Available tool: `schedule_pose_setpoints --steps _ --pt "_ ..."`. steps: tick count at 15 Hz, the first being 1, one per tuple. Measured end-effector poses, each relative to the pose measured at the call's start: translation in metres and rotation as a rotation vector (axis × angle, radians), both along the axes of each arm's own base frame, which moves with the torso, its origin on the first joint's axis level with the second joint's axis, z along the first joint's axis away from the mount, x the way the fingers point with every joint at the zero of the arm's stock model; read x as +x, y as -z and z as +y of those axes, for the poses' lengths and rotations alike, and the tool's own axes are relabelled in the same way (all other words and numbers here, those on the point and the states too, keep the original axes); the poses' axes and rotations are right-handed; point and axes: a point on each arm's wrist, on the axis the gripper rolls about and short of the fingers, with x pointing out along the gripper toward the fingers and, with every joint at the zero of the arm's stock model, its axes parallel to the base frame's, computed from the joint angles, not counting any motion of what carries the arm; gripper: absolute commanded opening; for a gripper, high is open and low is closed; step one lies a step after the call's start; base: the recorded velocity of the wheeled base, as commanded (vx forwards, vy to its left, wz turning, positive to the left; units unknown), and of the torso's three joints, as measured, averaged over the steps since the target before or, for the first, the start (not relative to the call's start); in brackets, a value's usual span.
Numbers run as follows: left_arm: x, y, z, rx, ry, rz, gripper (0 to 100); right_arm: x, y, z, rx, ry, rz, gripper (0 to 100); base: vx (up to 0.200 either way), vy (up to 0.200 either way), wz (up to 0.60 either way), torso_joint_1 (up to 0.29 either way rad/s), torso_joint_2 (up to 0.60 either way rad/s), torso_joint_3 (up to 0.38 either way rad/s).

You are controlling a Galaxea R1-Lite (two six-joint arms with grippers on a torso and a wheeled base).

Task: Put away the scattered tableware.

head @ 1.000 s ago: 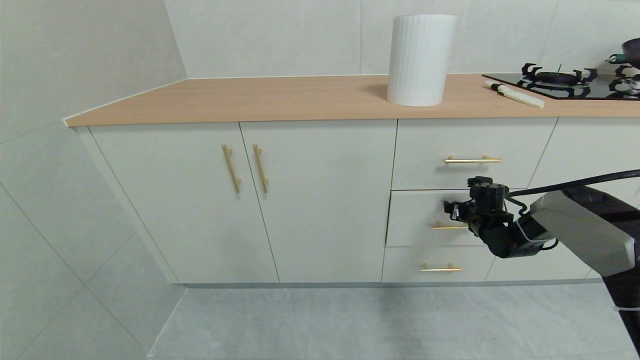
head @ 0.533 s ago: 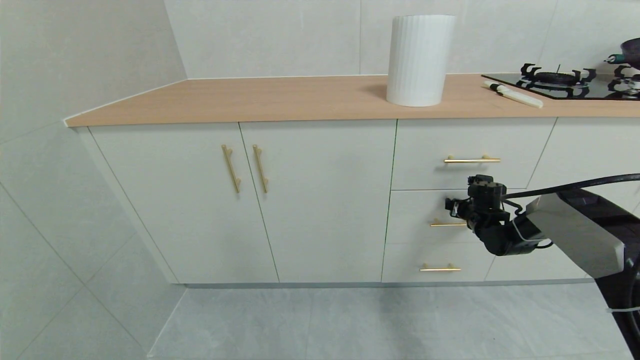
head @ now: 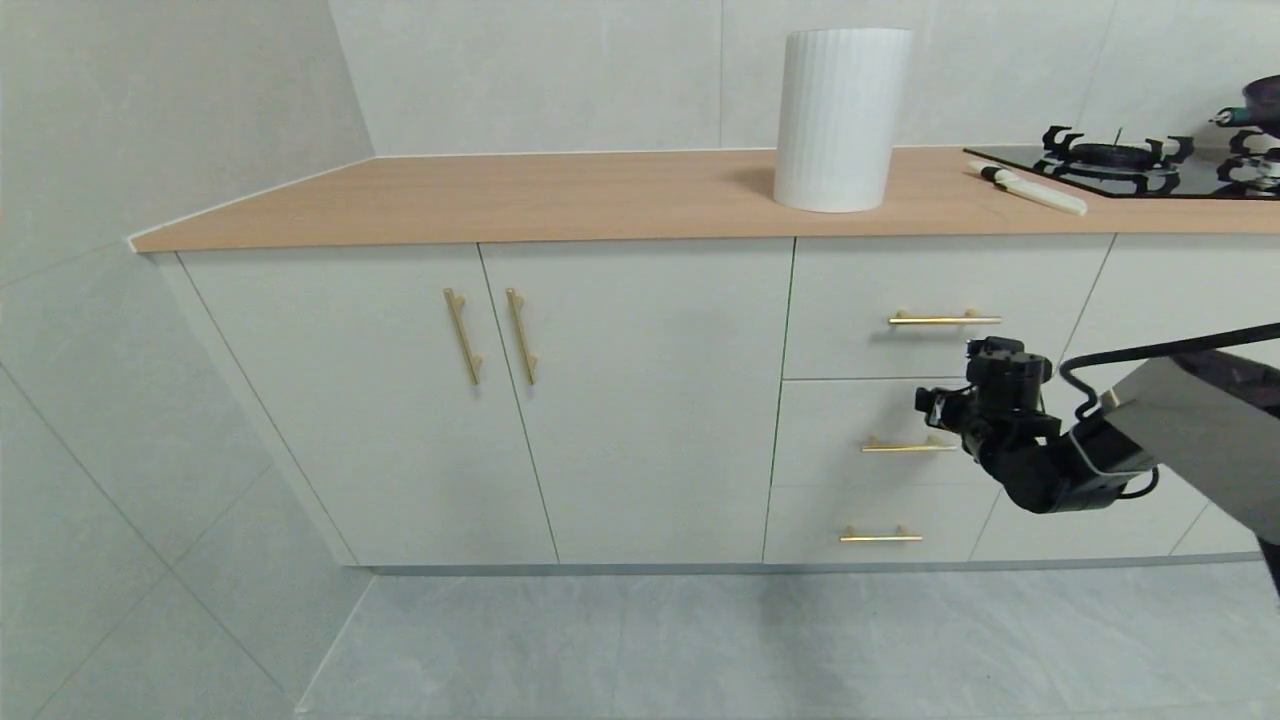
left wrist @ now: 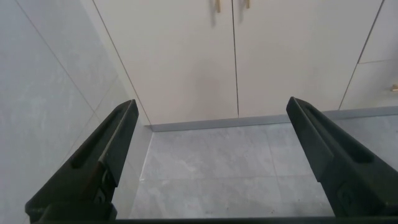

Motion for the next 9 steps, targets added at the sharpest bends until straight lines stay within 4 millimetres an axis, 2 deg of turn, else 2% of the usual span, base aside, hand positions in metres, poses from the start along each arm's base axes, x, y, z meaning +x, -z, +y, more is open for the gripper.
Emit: schedule_pose_setpoints --steps 2,4,5,7,9 --pt "0.0 0.0 0.0 0.0 0.0 0.0 100 -0.031 -0.037 -0.002 -0.004 0.002 -0.033 100 0.0 0.0 0.0 0.0 0.0 0.0" --pt "0.0 0.0 0.0 0.0 0.0 0.0 100 -0.079 -0.089 -0.006 -0.026 0.0 -0.099 100 0.0 0.0 0.0 0.0 0.0 0.0" --pt "0.0 0.0 0.0 0.0 0.0 0.0 100 -0.112 -0.115 -0.009 -0.043 0.0 -0.137 100 0.0 0.0 0.0 0.0 0.0 0.0" --pt "0.0 0.0 0.0 0.0 0.0 0.0 100 -0.177 -0.149 -0.015 -0.097 0.001 -0.182 100 0.0 0.0 0.0 0.0 0.0 0.0" --pt "0.0 0.0 0.0 0.0 0.0 0.0 100 -0.246 -0.166 -0.021 -0.167 0.01 -0.213 100 0.0 0.0 0.0 0.0 0.0 0.0"
